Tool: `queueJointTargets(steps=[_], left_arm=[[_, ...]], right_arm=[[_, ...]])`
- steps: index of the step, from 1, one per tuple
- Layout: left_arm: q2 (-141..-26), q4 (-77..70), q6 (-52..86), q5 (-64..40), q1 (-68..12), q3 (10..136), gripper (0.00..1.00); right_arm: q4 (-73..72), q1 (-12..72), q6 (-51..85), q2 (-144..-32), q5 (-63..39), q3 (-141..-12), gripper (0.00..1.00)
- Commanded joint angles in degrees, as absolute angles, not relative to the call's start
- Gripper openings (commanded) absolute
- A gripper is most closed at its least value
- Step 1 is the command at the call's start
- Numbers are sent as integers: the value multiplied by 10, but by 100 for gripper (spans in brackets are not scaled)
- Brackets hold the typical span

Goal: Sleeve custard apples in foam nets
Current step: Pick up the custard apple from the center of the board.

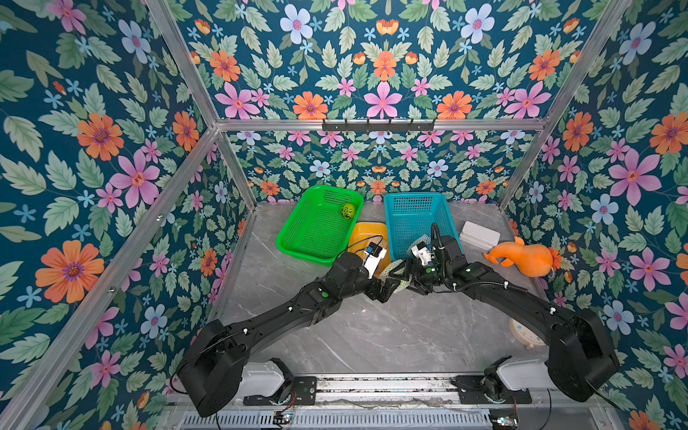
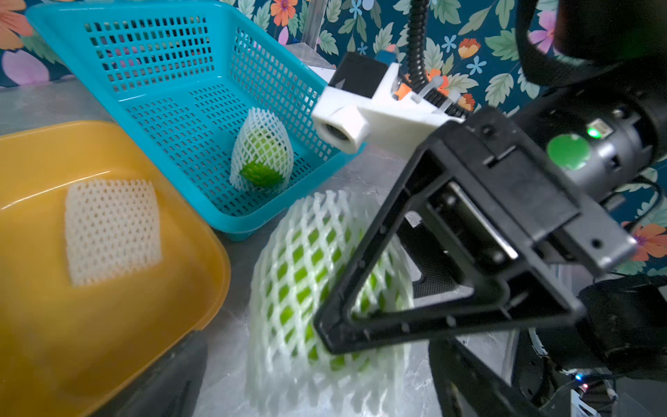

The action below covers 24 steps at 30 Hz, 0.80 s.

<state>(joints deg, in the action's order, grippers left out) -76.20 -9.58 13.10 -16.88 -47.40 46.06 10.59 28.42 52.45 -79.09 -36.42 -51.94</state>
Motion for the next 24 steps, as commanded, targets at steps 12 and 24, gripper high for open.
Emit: queueJointTargets(steps=[12, 24], left_arm=[[-820, -120, 126, -219, -479, 490, 100], [-828, -133, 131, -201, -479, 487, 82]], right_arm=[[74, 285, 534, -784, -381, -513, 68], [65, 285, 540, -780, -385, -504, 68]])
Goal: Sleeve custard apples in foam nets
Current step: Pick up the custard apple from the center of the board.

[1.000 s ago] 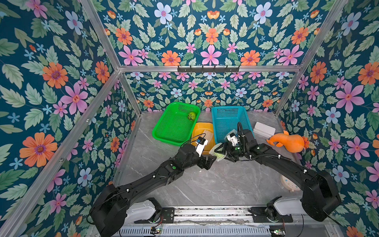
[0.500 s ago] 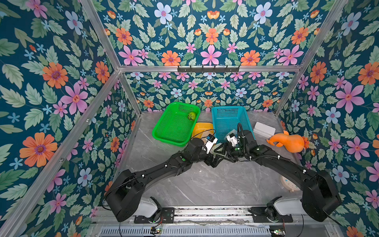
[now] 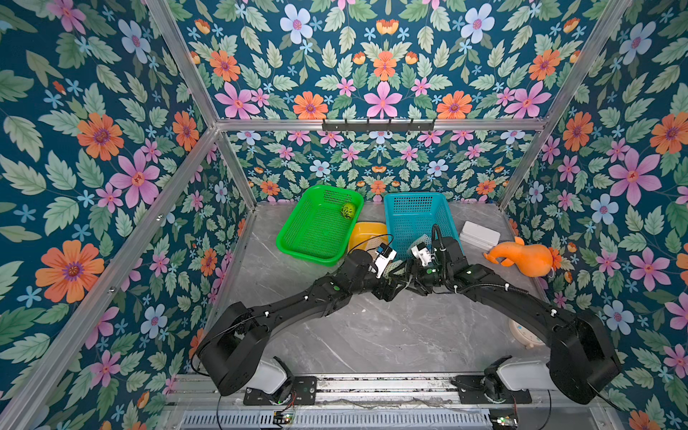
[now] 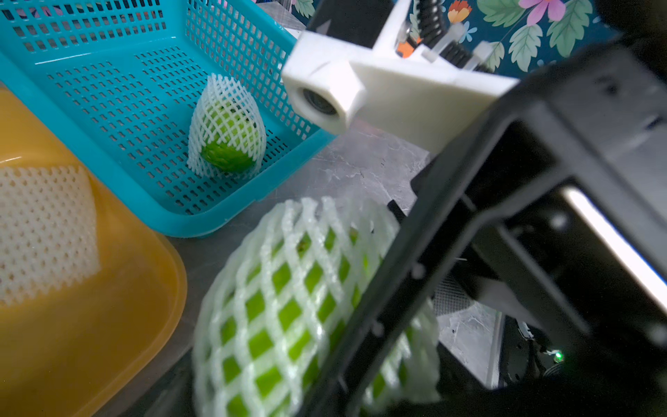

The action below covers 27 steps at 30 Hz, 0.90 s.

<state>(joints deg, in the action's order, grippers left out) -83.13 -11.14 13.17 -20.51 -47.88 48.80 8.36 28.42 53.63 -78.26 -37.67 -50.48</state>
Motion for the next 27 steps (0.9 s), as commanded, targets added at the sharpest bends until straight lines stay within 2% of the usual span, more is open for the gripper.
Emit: queueJointTargets(steps=[1, 7, 9, 11, 12, 13, 21, 27], left_arm=[[-826, -136, 132, -199, -479, 485, 82], [-826, -145, 137, -197, -479, 483, 76], [-829, -148, 138, -200, -479, 483, 74], [-831, -148, 139, -203, -479, 483, 72], [-831, -148, 140, -204, -479, 483, 72], [-831, -148, 139, -204, -479, 482, 72], [-826, -146, 139, -200, -478, 478, 72], [-828, -135, 140, -181, -477, 487, 72]], right_arm=[[65, 285, 540, -780, -386, -504, 68], [60, 285, 543, -778, -389, -502, 70], [59, 285, 544, -775, -389, -502, 74], [57, 285, 546, -770, -388, -500, 83], [58, 284, 547, -768, -386, -499, 93], [58, 285, 548, -765, -383, -498, 99], [81, 279, 539, -759, -373, -497, 99], [128, 245, 518, -733, -357, -489, 99]])
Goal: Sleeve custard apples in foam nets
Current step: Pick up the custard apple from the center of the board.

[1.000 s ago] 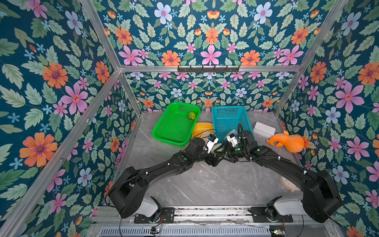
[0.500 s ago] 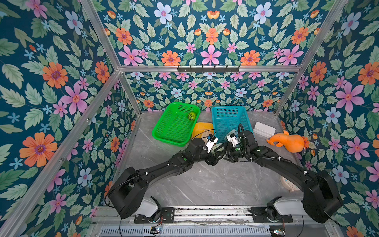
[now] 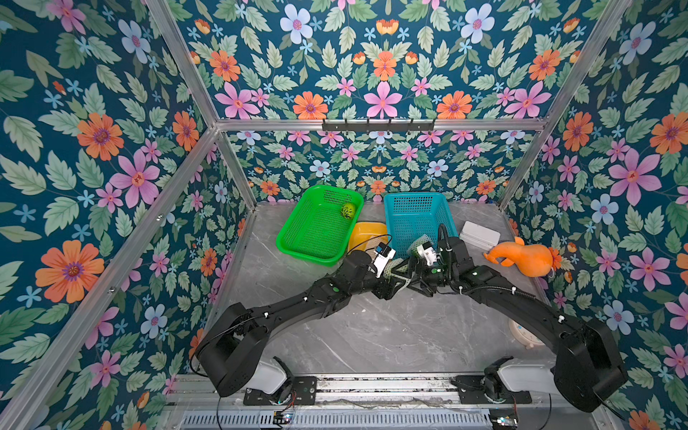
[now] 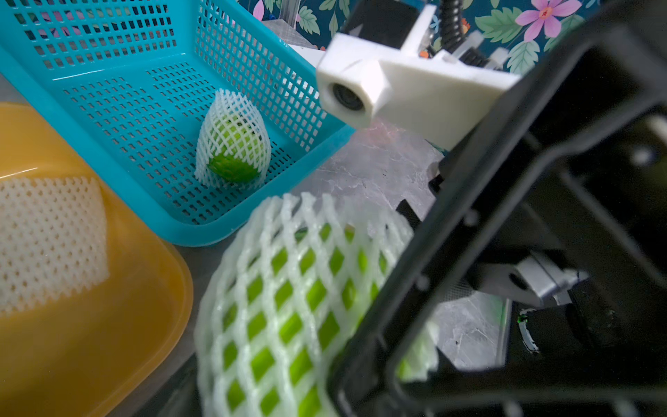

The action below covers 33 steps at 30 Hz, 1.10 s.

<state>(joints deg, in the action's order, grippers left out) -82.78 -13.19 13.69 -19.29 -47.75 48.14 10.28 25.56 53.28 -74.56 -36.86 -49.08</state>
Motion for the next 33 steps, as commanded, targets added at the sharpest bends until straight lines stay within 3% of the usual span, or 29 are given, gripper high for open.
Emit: queueJointTargets(steps=[1, 12, 19, 33], left_arm=[[-829, -134, 140, -179, -476, 488, 72], [-898, -123, 139, -158, -450, 589, 71], [-1055, -89, 138, -149, -434, 786, 71], [-1370, 87, 116, -73, -406, 1196, 70]], right_arm=[[133, 235, 516, -722, -358, -485, 99], [260, 121, 432, -627, -282, -498, 99], [309, 119, 373, -616, -187, -528, 99], [289, 118, 344, -613, -161, -511, 99]])
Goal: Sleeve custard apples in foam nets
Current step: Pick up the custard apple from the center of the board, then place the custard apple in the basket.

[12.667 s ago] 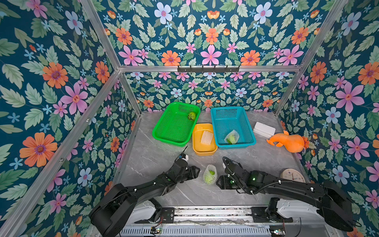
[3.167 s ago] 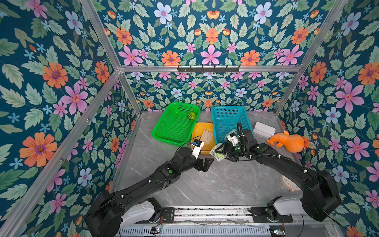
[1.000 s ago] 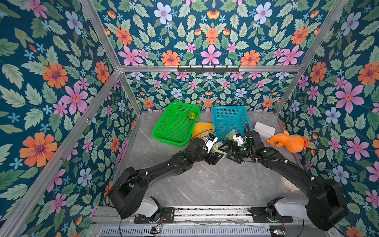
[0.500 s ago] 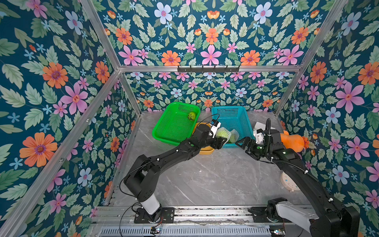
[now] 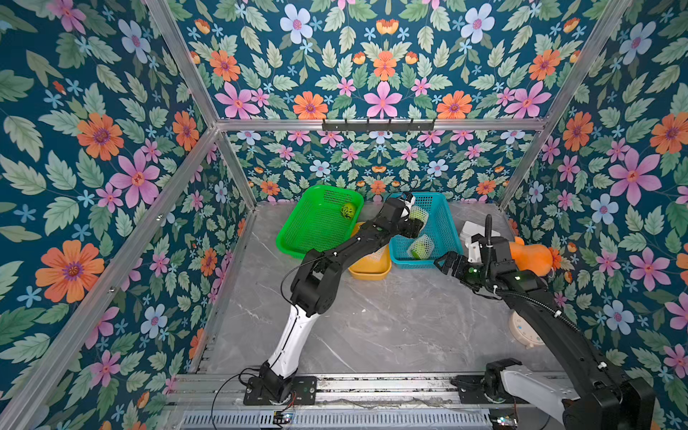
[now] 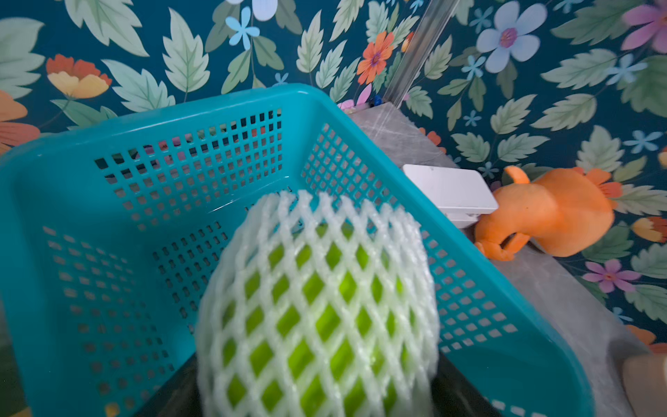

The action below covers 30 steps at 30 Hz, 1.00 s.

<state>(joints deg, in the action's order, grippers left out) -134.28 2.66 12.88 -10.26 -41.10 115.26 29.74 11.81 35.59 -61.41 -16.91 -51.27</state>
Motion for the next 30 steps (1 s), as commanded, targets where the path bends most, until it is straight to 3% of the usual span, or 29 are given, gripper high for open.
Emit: queueJointTargets(steps=[1, 14, 20, 30], left_arm=[[-1387, 103, 116, -66, -405, 1220, 69], [-1462, 189, 105, -80, -410, 1290, 69], [-1463, 220, 75, -35, -428, 1312, 69], [-1483, 224, 69, -35, -433, 1337, 75]], right_arm=[[286, 118, 344, -613, -162, -508, 99], [248, 118, 350, -634, -177, -490, 99], [236, 118, 356, -647, -187, -487, 99], [230, 118, 359, -648, -192, -486, 99]])
